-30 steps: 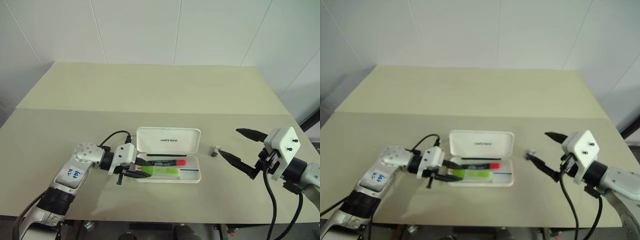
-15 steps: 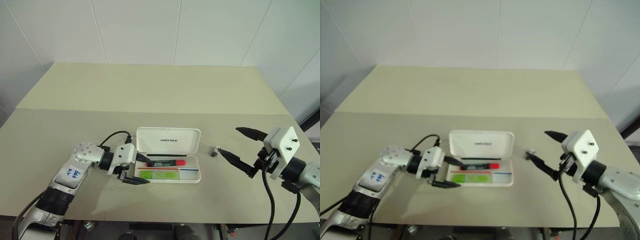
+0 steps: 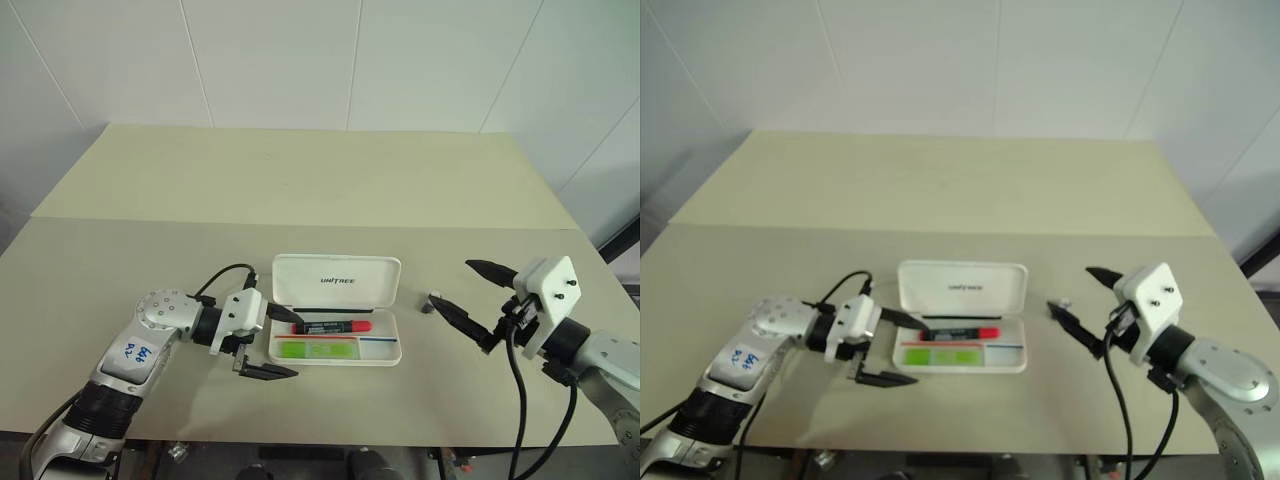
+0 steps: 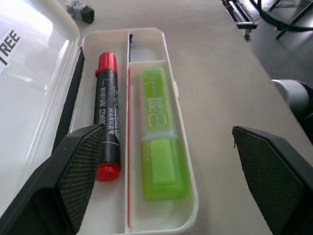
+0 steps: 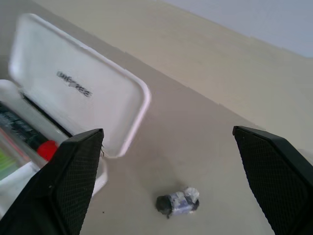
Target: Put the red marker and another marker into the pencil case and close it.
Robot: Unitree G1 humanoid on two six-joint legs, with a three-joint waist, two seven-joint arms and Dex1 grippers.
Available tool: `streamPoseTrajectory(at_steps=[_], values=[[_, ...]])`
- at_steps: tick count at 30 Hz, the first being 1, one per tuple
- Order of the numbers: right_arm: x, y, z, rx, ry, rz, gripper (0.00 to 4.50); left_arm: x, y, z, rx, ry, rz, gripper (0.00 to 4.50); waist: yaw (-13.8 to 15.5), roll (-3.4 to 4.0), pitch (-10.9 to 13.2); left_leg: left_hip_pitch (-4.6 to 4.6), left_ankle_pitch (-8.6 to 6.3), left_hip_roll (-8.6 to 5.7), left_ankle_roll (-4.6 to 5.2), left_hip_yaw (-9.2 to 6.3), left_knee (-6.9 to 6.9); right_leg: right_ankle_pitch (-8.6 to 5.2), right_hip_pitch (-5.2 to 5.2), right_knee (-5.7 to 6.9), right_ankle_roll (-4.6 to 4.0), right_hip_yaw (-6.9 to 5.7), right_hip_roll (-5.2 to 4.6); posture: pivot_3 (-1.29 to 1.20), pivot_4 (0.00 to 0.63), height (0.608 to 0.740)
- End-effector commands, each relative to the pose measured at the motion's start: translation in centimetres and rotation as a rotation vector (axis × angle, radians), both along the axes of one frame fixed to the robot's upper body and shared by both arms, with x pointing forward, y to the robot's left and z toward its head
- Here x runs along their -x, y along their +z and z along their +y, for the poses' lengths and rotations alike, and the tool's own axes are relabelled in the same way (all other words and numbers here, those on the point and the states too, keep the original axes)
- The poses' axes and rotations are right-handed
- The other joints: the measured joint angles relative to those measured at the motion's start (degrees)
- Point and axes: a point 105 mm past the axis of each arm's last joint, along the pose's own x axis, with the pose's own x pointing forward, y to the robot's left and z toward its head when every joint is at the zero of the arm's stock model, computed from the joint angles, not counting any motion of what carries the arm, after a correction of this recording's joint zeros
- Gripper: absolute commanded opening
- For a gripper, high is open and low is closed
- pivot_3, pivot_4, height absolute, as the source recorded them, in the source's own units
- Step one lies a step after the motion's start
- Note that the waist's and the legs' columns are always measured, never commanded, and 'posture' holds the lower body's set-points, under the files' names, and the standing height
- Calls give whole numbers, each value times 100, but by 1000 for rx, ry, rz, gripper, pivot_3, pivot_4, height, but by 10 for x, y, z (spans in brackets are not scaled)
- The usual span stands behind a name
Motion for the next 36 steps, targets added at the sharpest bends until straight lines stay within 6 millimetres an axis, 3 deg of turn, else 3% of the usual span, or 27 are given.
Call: streamPoseTrajectory(at_steps=[1, 6, 13, 18, 34, 36], values=[[-6, -12, -6, -43, -147, 43, 4500, 3, 21, 2, 54, -5, -69, 4473, -3, 1, 0, 0, 0, 0, 0, 0, 0, 0, -1, 1, -1, 0, 0, 0, 150, 740], [-13, -36, 2, -75, -242, 121, 4500, 2, 47, 2, 125, 25, -74, 4473, -8, 1, 0, 0, 0, 0, 0, 1, -1, -2, -4, 2, -2, 1, 0, 0, 150, 740], [-26, -46, 16, -119, -291, 157, 4500, -1, 68, 5, 179, 79, -90, 4473, -15, 1, 0, -1, 0, 0, -1, 0, -5, -2, -7, 3, -4, -1, 0, 0, 150, 740], [-30, -55, 25, -126, -307, 186, 4500, 1, 71, 5, 177, 84, -94, 4473, -18, 1, 0, -3, 0, 2, -1, -1, -11, -5, -13, 3, -9, -4, 1, 0, 150, 740], [-50, -66, 15, -149, -464, 199, 4500, 0, 76, 2, 172, 90, -116, 4473, -30, 1, 0, -4, 0, 1, -2, 1, -12, -6, -17, 5, -10, -3, 1, 0, 150, 740], [-52, -66, 17, -163, -460, 201, 4080, -1, 77, 3, 172, 93, -121, 4500, -33, 1, 0, -4, 0, 2, -1, 1, -12, -6, -17, 6, -10, -3, 1, 0, 150, 740]])
